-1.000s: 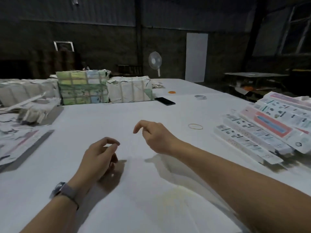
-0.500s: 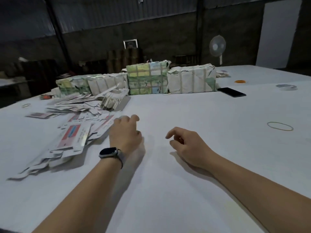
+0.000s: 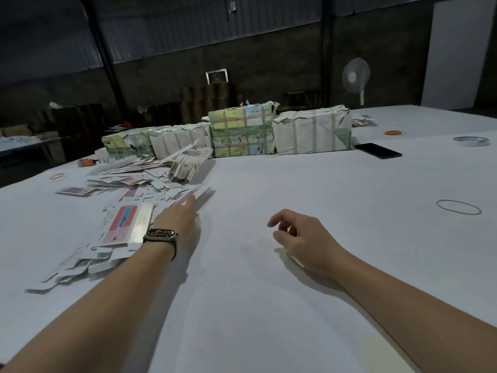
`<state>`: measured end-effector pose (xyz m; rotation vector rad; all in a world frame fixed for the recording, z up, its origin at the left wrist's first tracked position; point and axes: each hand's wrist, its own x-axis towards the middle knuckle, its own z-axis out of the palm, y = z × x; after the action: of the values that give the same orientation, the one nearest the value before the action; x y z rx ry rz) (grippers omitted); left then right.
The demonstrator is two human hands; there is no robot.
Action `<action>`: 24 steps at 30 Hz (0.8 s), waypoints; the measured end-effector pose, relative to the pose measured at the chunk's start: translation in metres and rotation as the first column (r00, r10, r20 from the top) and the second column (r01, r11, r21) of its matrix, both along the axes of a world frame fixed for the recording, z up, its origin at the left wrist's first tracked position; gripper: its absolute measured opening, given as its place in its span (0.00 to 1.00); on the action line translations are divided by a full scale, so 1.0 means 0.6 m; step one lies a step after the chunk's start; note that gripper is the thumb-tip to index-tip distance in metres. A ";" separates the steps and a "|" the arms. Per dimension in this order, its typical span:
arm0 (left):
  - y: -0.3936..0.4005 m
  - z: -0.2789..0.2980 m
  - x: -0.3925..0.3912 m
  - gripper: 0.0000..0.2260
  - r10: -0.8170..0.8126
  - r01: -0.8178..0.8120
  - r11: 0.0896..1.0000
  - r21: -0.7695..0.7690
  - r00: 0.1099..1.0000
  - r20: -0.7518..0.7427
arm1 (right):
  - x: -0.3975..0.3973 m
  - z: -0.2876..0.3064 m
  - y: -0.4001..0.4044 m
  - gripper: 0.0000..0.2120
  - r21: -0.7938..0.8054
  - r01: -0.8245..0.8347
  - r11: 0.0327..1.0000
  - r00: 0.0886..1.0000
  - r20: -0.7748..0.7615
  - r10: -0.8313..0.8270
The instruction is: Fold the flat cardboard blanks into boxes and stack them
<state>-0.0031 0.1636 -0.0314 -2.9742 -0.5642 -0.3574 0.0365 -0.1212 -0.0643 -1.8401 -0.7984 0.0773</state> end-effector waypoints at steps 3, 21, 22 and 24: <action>-0.050 0.029 -0.008 0.20 -0.121 0.118 0.993 0.032 0.977 0.177 | 0.005 0.002 0.002 0.09 0.050 0.024 0.998 0.999 -0.028 -0.023; -0.282 -0.003 -0.037 0.15 0.077 0.415 -0.351 -0.840 0.906 0.415 | -0.004 0.021 -0.004 0.17 0.351 0.088 0.932 0.986 -0.162 -0.032; -0.280 -0.003 -0.038 0.20 0.084 0.389 -0.444 -0.807 0.915 0.395 | -0.006 0.021 -0.004 0.17 0.331 0.086 0.940 0.988 -0.147 -0.039; -0.277 -0.007 -0.035 0.31 0.098 0.359 -0.625 -0.693 0.917 0.387 | -0.011 0.023 -0.005 0.16 0.271 0.082 0.959 0.994 -0.088 -0.060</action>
<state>-0.0241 -0.0024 -0.0355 -5.3101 -0.3738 -0.2011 0.0300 -0.1243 -0.0506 -1.5911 -0.6521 -0.0068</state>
